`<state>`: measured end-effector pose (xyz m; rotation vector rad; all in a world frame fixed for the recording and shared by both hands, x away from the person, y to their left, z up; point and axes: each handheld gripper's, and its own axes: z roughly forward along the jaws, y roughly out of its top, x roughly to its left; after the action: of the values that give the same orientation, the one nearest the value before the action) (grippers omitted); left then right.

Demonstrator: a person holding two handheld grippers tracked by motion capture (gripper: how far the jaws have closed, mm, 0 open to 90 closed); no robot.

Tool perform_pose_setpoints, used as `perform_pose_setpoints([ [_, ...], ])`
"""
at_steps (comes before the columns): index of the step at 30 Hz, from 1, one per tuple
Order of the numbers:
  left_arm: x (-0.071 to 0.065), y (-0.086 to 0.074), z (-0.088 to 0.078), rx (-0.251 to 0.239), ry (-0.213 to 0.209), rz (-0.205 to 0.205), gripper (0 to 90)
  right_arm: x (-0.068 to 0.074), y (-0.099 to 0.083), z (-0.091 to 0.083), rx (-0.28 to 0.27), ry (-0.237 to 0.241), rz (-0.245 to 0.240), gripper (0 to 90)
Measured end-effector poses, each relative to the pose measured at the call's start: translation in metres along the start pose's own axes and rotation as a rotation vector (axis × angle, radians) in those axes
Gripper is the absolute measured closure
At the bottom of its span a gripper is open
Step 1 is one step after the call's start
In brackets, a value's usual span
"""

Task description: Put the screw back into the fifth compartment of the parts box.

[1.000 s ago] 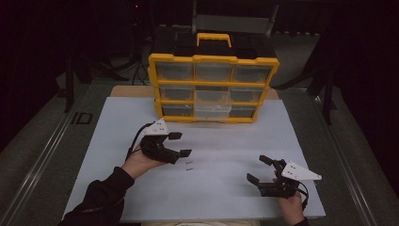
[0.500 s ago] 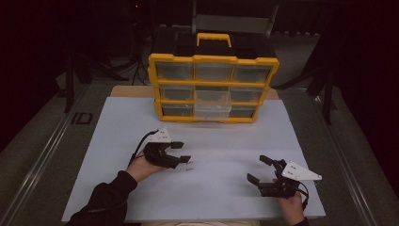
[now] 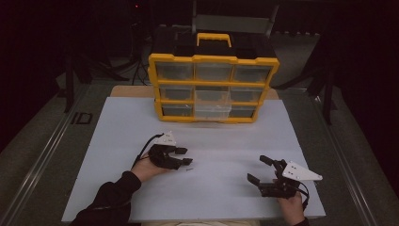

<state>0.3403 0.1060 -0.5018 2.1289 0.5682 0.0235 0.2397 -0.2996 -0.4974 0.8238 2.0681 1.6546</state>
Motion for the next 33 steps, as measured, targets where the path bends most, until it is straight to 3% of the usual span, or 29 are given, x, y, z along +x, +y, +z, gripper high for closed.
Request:
perform_pose_setpoints([
  [9,0.001,-0.007,0.013,0.058,0.009,0.022,56.2,0.000,0.000,0.000,0.002,0.001,0.001,14.0],
  [18,0.005,-0.012,0.022,0.072,0.011,0.028,64.1,0.000,0.000,0.000,0.003,0.002,0.002,14.0],
  [25,0.004,-0.014,0.030,0.112,0.024,0.042,69.9,0.001,0.000,0.000,0.005,0.001,0.001,14.0],
  [33,0.005,-0.015,0.030,0.112,0.031,0.041,78.3,0.000,0.000,0.000,0.002,0.000,0.001,14.0],
])
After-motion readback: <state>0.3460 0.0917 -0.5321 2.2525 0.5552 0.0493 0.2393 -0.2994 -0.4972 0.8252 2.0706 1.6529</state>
